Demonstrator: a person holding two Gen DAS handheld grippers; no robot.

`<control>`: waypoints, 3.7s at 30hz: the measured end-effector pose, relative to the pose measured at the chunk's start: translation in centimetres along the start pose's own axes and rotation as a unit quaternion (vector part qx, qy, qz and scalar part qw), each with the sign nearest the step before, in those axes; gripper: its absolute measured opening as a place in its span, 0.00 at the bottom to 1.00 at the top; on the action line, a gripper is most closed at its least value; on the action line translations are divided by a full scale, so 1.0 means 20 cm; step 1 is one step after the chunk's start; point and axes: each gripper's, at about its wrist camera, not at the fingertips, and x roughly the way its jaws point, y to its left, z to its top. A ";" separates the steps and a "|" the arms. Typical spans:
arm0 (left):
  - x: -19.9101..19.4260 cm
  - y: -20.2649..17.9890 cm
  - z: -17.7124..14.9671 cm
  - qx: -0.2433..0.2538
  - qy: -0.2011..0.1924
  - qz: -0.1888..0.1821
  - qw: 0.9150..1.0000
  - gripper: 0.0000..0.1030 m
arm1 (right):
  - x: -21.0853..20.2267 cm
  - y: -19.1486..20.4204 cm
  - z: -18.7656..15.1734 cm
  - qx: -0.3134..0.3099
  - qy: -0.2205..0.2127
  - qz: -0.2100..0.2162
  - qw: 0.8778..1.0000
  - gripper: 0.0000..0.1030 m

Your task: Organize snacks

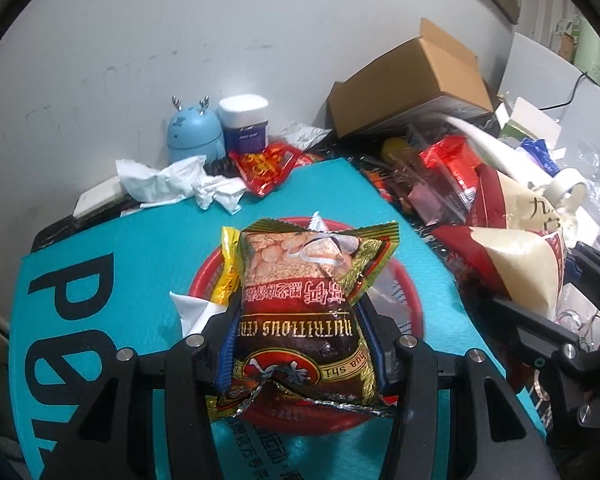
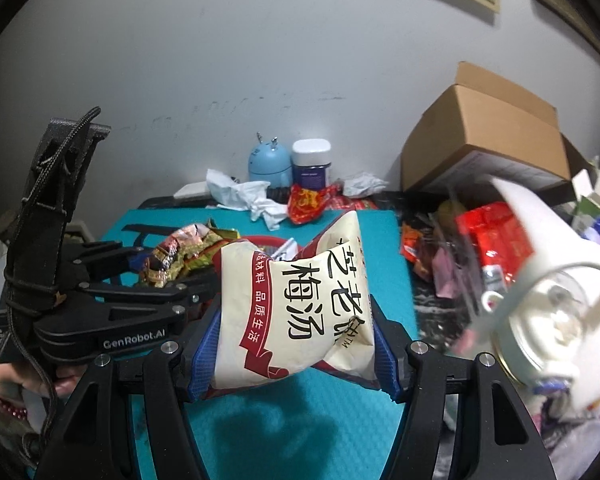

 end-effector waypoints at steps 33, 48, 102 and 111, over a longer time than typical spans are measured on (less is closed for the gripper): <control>0.18 0.07 0.03 0.002 0.025 -0.028 0.999 0.64 | 0.35 -0.08 0.00 0.020 0.041 0.071 0.996 0.67; -0.14 0.13 0.00 -0.023 -0.029 0.007 0.999 0.65 | 0.36 -0.06 0.01 -0.001 0.060 0.089 0.994 0.77; -0.74 -0.12 -0.11 0.000 -0.120 0.015 0.993 0.65 | -0.49 0.10 0.06 -0.009 -0.082 0.004 0.997 0.91; -1.01 -0.23 -0.20 0.017 -0.154 0.014 0.988 0.65 | -0.82 0.16 0.01 -0.008 -0.119 -0.025 0.993 0.91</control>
